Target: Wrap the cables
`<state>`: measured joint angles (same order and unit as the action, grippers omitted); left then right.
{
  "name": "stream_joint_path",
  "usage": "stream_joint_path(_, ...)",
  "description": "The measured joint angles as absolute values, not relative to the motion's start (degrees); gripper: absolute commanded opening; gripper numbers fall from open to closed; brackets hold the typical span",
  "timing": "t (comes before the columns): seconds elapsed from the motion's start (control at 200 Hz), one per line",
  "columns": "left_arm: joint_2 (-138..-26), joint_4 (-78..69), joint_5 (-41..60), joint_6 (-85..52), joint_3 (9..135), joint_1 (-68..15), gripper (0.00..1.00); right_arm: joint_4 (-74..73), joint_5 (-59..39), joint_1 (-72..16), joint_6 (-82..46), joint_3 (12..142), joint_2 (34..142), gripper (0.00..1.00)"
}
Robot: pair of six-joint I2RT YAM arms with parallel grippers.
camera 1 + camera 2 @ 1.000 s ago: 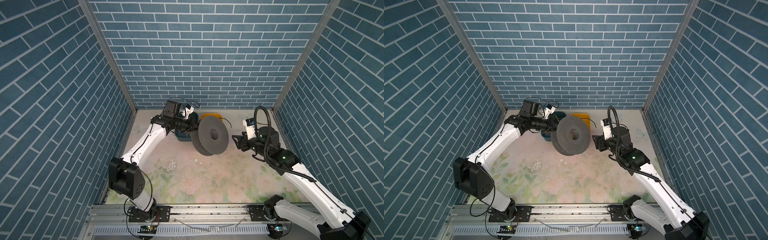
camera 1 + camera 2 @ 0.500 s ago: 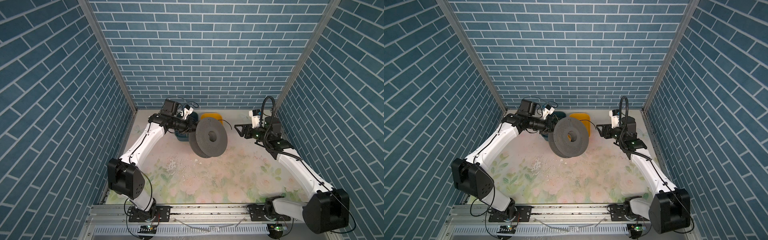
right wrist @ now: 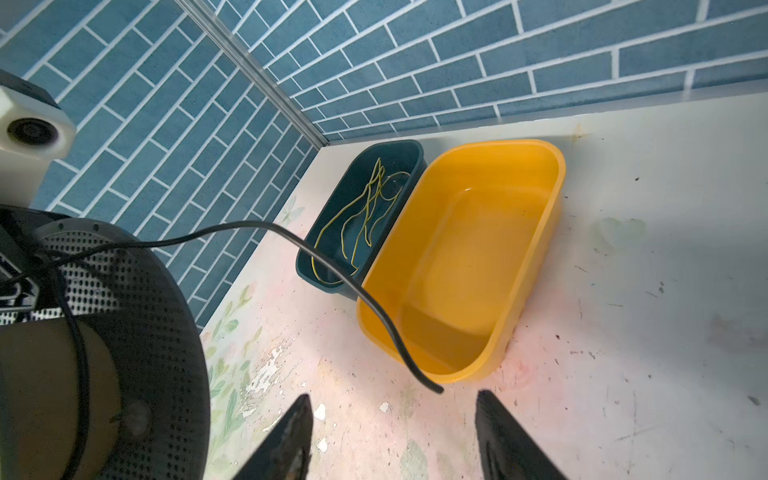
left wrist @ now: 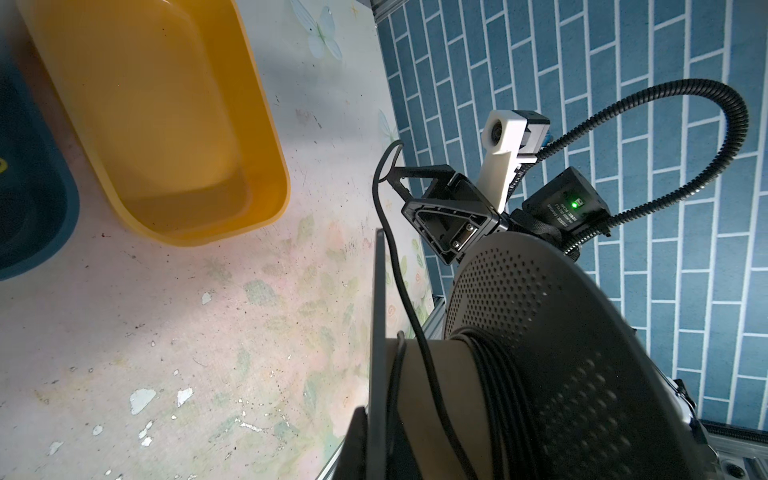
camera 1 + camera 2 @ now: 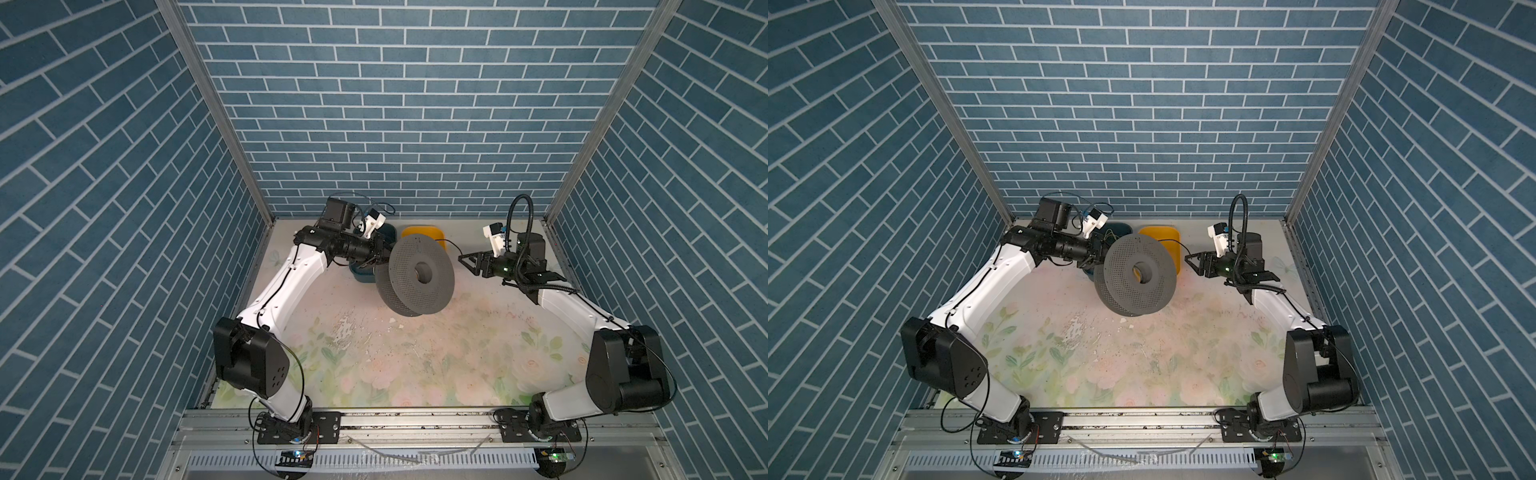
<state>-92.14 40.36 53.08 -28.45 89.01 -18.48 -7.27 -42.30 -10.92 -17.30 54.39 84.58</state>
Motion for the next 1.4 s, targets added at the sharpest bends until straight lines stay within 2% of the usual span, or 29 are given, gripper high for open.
stream_joint_path(0.23,-92.1,40.5,53.4,-28.4,89.0,-18.5,0.0,-8.0,-41.3,-11.1,-13.8,54.5,85.1,0.57)
stream_joint_path(0.69,-92.1,40.5,53.7,-28.4,89.0,-18.5,0.0,2.2,-35.7,-15.3,-2.9,63.9,88.2,0.49)
stream_joint_path(0.79,-92.1,40.5,53.7,-28.4,89.0,-18.5,0.0,3.4,-34.8,-15.9,-1.6,66.1,89.9,0.4)
stream_joint_path(0.94,-92.1,40.5,53.7,-28.4,89.0,-18.5,0.0,5.2,-34.0,-16.3,0.0,67.0,91.1,0.12)
stream_joint_path(1.02,-92.1,40.4,53.6,-28.7,89.0,-18.5,0.0,5.6,-33.8,-16.5,-0.6,67.0,91.1,0.02)
stream_joint_path(1.205,-92.1,33.1,53.5,-33.4,86.9,-18.5,0.0,5.7,-33.8,-16.8,-3.6,66.2,89.1,0.0)
stream_joint_path(1.4,-92.1,22.0,49.1,-42.4,81.6,-18.4,0.0,4.0,-34.7,-17.0,-14.5,61.4,83.3,0.0)
